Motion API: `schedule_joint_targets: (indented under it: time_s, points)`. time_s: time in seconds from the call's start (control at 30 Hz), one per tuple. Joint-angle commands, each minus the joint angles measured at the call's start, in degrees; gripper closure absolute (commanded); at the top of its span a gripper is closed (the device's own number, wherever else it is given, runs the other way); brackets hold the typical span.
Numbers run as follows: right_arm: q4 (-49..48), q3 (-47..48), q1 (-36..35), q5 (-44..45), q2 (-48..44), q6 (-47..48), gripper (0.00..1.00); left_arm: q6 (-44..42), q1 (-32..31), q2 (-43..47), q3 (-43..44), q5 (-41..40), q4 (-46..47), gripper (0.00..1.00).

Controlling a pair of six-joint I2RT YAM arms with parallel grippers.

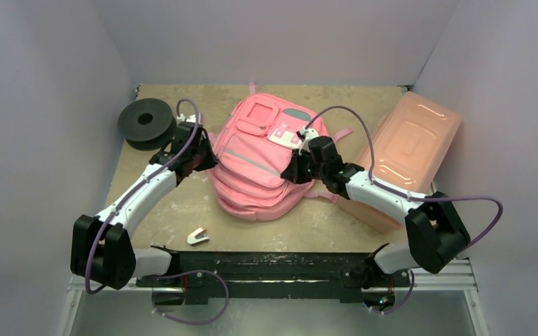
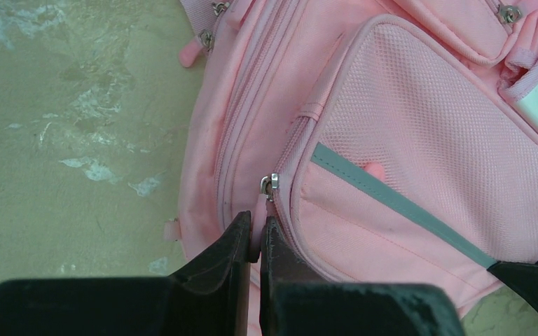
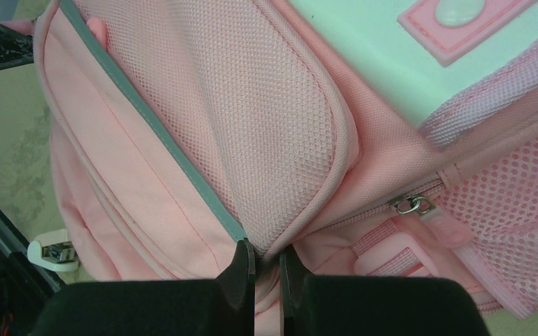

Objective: Pack the student bag
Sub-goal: Unzip the student bag at the center of the board.

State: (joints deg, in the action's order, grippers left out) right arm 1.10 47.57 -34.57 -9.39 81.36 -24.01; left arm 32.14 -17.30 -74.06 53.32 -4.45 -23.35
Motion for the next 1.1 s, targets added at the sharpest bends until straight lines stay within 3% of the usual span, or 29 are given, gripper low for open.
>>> schedule_joint_targets:
  time_s: [0.0, 0.03, 0.17, 0.23, 0.27, 0.37, 0.47, 0.57, 0.77, 0.87, 1.07]
  points:
    - [8.6, 1.8, 1.6, 8.7, 0.3, 9.6, 1.0, -0.8, 4.2, 3.0, 1.6, -7.0, 7.3, 1.0]
    - [9.5, 2.4, 1.5, 10.5, 0.3, 9.9, 1.0, 0.6, 4.2, 4.6, -1.0, -4.0, 9.0, 1.0]
    - [10.5, 3.6, 1.5, 6.5, -1.2, 7.6, 0.51, 7.3, 3.3, 9.5, -11.4, 3.9, 13.5, 1.0]
    - [10.4, 3.8, 1.4, 4.4, -1.9, 5.9, 0.35, 10.3, 2.1, 10.7, -15.4, 8.0, 15.3, 1.0]
    - [10.2, 3.7, 1.3, 4.2, -2.1, 5.2, 0.32, 11.5, 0.5, 11.3, -16.8, 9.0, 16.4, 1.0]
    - [8.6, 3.6, 1.3, 4.3, -1.5, 4.0, 0.31, 14.2, -4.8, 13.0, -20.0, 7.5, 17.7, 1.0]
    - [9.0, 4.9, 1.4, 7.5, -1.7, 4.1, 0.41, 16.5, -6.4, 14.4, -22.5, 7.6, 18.6, 1.0]
    - [10.5, 6.0, -0.1, 10.5, -4.7, 8.1, 0.36, 13.8, -6.4, 16.1, -21.1, 5.4, 15.7, 1.0]
    - [10.6, 8.6, -16.1, 18.3, -9.2, 19.6, 0.22, 5.4, -5.5, 17.2, -12.8, 1.0, 8.8, 1.0]
    - [4.4, 7.3, -23.4, 20.4, -9.0, 23.6, 0.2, 4.1, -5.1, 16.2, -10.0, 3.7, 6.8, 1.0]
    - [-4.2, 10.7, -30.0, 29.6, -0.4, 33.0, 0.2, 7.5, -5.1, 18.6, -12.8, 7.4, 8.6, 1.0]
